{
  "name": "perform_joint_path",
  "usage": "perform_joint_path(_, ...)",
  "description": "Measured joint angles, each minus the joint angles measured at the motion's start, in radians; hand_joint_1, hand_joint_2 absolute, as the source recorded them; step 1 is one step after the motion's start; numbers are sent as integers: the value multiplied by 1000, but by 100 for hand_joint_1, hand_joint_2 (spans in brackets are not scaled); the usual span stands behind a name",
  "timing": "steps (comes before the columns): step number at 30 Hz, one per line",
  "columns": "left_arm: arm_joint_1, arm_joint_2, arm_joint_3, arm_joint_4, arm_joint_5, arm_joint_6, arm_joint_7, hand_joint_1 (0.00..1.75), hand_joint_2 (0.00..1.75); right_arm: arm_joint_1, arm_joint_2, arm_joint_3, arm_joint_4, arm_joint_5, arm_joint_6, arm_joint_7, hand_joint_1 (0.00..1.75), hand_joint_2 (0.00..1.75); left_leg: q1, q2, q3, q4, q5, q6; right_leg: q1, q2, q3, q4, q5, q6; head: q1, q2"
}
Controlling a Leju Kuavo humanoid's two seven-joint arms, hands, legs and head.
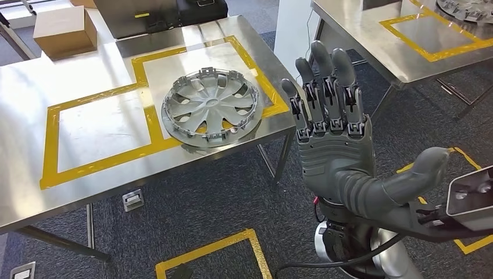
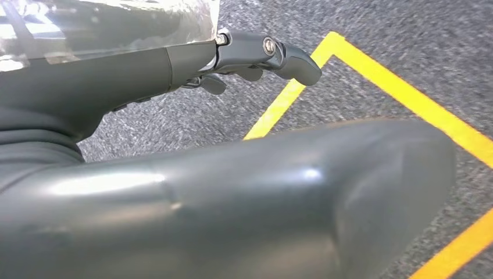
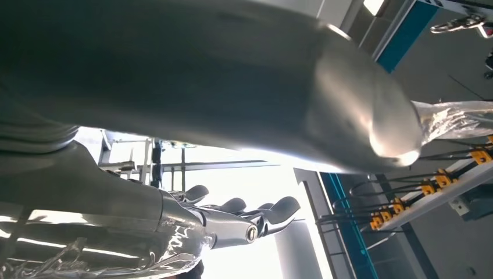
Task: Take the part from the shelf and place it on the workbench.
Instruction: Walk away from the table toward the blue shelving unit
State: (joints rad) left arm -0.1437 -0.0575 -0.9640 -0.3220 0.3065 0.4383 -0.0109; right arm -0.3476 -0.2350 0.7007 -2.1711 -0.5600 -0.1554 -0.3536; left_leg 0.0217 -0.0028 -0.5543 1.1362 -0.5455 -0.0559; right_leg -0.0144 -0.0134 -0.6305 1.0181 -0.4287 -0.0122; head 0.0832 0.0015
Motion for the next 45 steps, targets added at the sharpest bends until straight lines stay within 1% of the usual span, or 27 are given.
perform_joint_path(2, 0, 0, 0, 0, 2, 1, -10, 0, 0, 1, 0, 0, 0, 0, 2, -2, 0, 0, 0, -3, 64, -105, -12, 8, 0, 2, -20, 16, 12, 13, -2, 0)
perform_joint_path(3, 0, 0, 0, 0, 4, 1, -16, 0, 0, 2, 0, -1, 0, 0, 3, -3, 0, 0, -3, -4, 72, -125, -22, 16, 1, 2, -25, 18, 19, 20, -2, 0)
perform_joint_path(5, 3, 0, 0, 1, 7, 2, -24, 0, 0, 4, -1, -1, 0, 0, 5, -5, 0, 0, -5, -3, 60, -124, -13, 39, -1, 2, -28, 16, 28, 33, 0, 0)
perform_joint_path(6, 5, -1, 0, 1, 7, 3, -25, 0, 0, 6, -2, -2, 1, 0, 6, -5, 0, 0, -5, -1, 51, -123, -5, 51, -2, 3, -33, 26, 12, 38, 1, 0)
perform_joint_path(8, 5, -1, 0, 2, 8, 3, -28, 0, 0, 9, -4, -2, 2, 0, 6, -6, 0, 0, -6, 4, 29, -124, 14, 71, -4, 4, -53, 98, -71, 45, 6, 0)
perform_joint_path(10, 5, -1, 0, 3, 8, 4, -29, 0, 0, 11, -5, -2, 3, 0, 6, -6, 0, 0, -14, 5, 3, -122, 34, 81, -3, 5, -77, 223, -161, 45, 9, 0)
perform_joint_path(11, 5, -1, 0, 3, 8, 4, -29, 0, 0, 13, -6, -2, 4, 0, 6, -6, 0, 0, -18, 6, -11, -121, 44, 83, -3, 5, -81, 273, -178, 43, 9, 0)
perform_joint_path(13, 5, 0, 0, 4, 8, 4, -29, 0, 0, 14, -6, -2, 5, 0, 6, -6, 0, 0, -26, 6, -41, -115, 64, 85, 1, 5, -48, 284, -144, 33, 9, 0)
perform_joint_path(15, 5, -1, 0, 5, 8, 5, -29, 0, 0, 13, -6, -2, 6, 0, 6, -6, 0, 0, -33, 6, -68, -110, 81, 86, 11, 7, 35, 176, -96, 12, 9, 0)
perform_joint_path(17, 5, -1, 0, 5, 8, 6, -29, 0, 0, 12, -6, -2, 6, 0, 8, -6, 0, 0, -34, 6, -83, -109, 97, 79, 21, 7, 118, 44, -99, -6, 8, 0)
perform_joint_path(18, 4, -2, 0, 6, 8, 6, -30, 0, 0, 11, -6, -2, 6, 0, 8, -6, 0, 0, -31, 7, -88, -111, 107, 73, 26, 7, 137, 5, -107, -10, 8, 0)
perform_joint_path(20, 4, -2, 0, 6, 8, 6, -31, 0, 0, 11, -6, -3, 6, 0, 8, -6, 0, 0, -24, 6, -98, -120, 126, 61, 31, 7, 141, -27, -93, -13, 10, 0)
perform_joint_path(21, 5, -2, 0, 7, 8, 6, -31, 0, 0, 11, -6, -2, 6, 0, 9, -6, 0, 0, -22, 5, -104, -119, 119, 55, 30, 7, 137, -38, -80, -16, 11, 0)
perform_joint_path(23, 6, -2, 0, 7, 9, 5, -32, 0, 0, 10, -6, -2, 8, 0, 9, -6, 0, 0, -21, 2, -122, -69, 54, 45, 22, 3, 127, -57, -58, -23, 12, 0)
perform_joint_path(25, 7, -1, 0, 8, 9, 4, -32, 0, 0, 11, -6, -2, 10, 0, 8, -6, 0, 0, -15, 1, -146, 52, -38, 33, 19, -1, 103, -51, -45, -23, 9, 0)
perform_joint_path(26, 7, -1, 0, 9, 9, 3, -31, 0, 0, 11, -6, -2, 11, 0, 8, -6, 0, 0, -11, 1, -151, 107, -58, 27, 17, -3, 89, -43, -39, -20, 7, 0)
perform_joint_path(28, 7, 0, 0, 10, 9, 1, -31, 0, 0, 12, -6, -2, 13, 0, 8, -6, 0, 0, -3, 1, -128, 140, -32, 15, 10, -7, 57, -20, -31, -13, 5, 0)
perform_joint_path(30, 6, -1, 0, 11, 10, 1, -31, 0, 0, 12, -6, -2, 14, 0, 9, -6, 0, 0, 6, 1, -58, 55, 10, -3, 0, -7, 21, 9, -26, -2, 3, 0)
perform_joint_path(32, 5, -1, 0, 12, 11, 0, -31, 0, 0, 12, -6, -3, 15, -2, 9, -7, 0, 0, 10, -3, 3, -44, 3, -7, -2, -4, -9, 36, -20, 14, -2, 0)
perform_joint_path(34, 5, -2, 0, 13, 12, 0, -31, 0, 0, 12, -6, -3, 15, -3, 9, -8, 0, 0, 5, -6, 13, -72, -9, 10, 0, -2, -24, 48, -7, 29, -5, 0)
perform_joint_path(36, 7, -3, 0, 14, 12, 0, -31, 0, 0, 13, -7, -3, 16, -4, 9, -9, 0, 0, 6, -2, -4, -69, 3, 32, -2, 1, -34, 51, -4, 38, -3, 0)
perform_joint_path(38, 5, -4, 0, 15, 14, -1, -32, 0, 0, 14, -8, -4, 17, -5, 9, -10, 0, 0, 6, 2, -27, -70, 23, 57, -4, 5, -55, 99, -66, 44, 3, 0)
perform_joint_path(40, 3, -4, 0, 15, 14, 0, -32, 0, 0, 14, -9, -4, 18, -6, 9, -10, 0, 0, -1, 3, -51, -70, 43, 73, -4, 6, -82, 213, -162, 46, 9, 0)
perform_joint_path(41, 3, -4, 0, 16, 14, 0, -32, 0, 0, 15, -10, -4, 19, -6, 9, -10, 0, 0, -6, 4, -63, -69, 53, 76, -4, 6, -89, 271, -191, 45, 10, 0)
perform_joint_path(42, 3, -3, 0, 16, 14, -1, -32, 0, 0, 16, -11, -4, 20, -6, 9, -10, 0, 0, -11, 4, -75, -69, 63, 79, -3, 6, -85, 306, -197, 41, 11, 0)
perform_joint_path(43, 3, -3, 0, 17, 15, -1, -32, 0, 0, 16, -11, -4, 20, -6, 9, -10, 0, 0, -17, 4, -87, -69, 73, 81, -1, 6, -67, 309, -184, 35, 11, 0)
perform_joint_path(45, 3, -4, 0, 17, 15, -1, -32, 0, 0, 16, -11, -4, 21, -6, 8, -10, 0, 0, -25, 4, -109, -69, 92, 83, 11, 8, 17, 218, -134, 11, 11, 0)
